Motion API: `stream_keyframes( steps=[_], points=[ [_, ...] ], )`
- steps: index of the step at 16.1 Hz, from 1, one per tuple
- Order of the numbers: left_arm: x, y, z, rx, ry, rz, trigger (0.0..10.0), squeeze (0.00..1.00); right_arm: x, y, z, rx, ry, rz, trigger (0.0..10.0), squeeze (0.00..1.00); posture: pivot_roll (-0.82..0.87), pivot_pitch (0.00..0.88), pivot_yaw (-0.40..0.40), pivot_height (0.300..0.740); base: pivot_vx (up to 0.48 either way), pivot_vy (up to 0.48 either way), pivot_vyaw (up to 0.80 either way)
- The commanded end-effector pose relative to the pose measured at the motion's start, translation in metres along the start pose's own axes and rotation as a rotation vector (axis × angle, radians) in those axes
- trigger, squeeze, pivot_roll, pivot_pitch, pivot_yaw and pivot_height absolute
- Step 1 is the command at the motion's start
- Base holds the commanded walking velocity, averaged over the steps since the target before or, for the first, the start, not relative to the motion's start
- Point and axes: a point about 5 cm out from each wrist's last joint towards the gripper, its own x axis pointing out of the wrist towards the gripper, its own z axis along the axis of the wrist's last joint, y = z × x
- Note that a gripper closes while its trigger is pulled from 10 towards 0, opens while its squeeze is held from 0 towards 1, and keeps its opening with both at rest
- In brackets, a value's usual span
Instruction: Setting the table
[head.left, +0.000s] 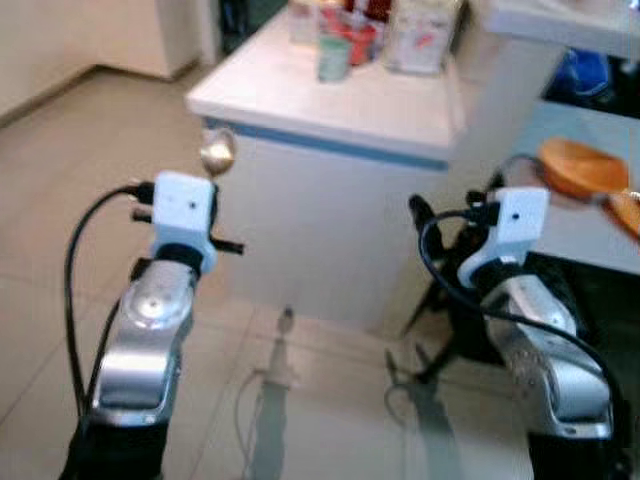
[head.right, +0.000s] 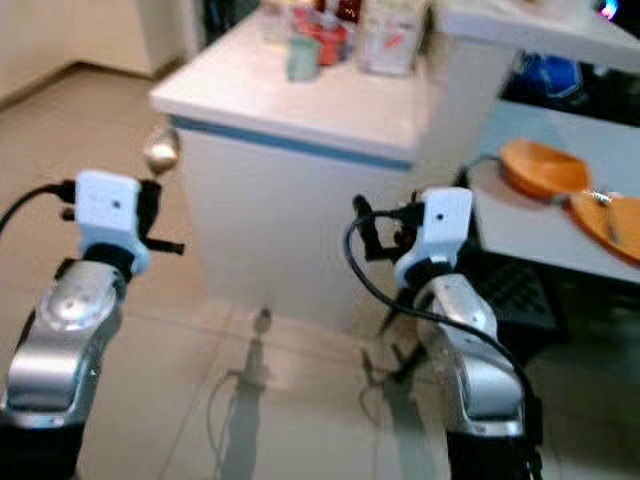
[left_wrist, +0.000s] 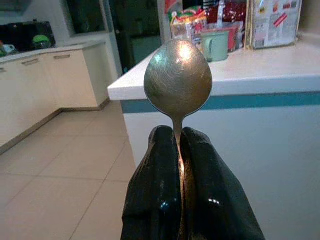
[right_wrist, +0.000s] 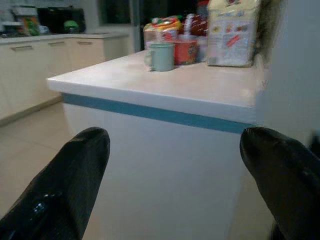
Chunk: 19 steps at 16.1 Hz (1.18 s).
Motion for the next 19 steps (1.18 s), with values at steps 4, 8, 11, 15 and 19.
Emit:
stream_keyframes(
  steps=[4, 8, 11, 15, 19],
  points=[
    [0.002, -0.003, 0.004, -0.003, -0.014, -0.011, 10.0, 0.0, -0.001, -0.005, 0.004, -0.016, -0.021, -0.031, 10.0, 0.0, 0.06, 0.0, -0.049, 0.74, 0.0, -0.458, 0.0],
    [0.003, -0.011, 0.003, -0.012, -0.013, -0.027, 10.0, 0.0, -0.002, -0.011, 0.006, -0.025, -0.025, -0.055, 10.0, 0.0, 0.04, 0.0, -0.047, 0.74, 0.0, -0.461, 0.0],
    [0.003, -0.01, 0.002, -0.011, -0.009, -0.024, 10.0, 0.0, -0.002, -0.011, 0.005, -0.026, -0.024, -0.062, 10.0, 0.0, 0.04, 0.0, -0.05, 0.74, 0.0, -0.46, 0.0],
    [0.002, -0.011, 0.001, -0.007, -0.004, -0.03, 10.0, 0.0, -0.004, -0.013, 0.003, -0.039, -0.011, -0.078, 10.0, 0.0, 0.04, 0.0, -0.051, 0.74, 0.0, -0.462, 0.0],
    [0.003, -0.012, 0.001, -0.003, -0.005, -0.033, 10.0, 0.0, -0.005, -0.016, 0.003, -0.041, -0.01, -0.089, 10.0, 0.0, 0.03, 0.0, -0.045, 0.74, 0.0, -0.458, 0.0]
  ],
)
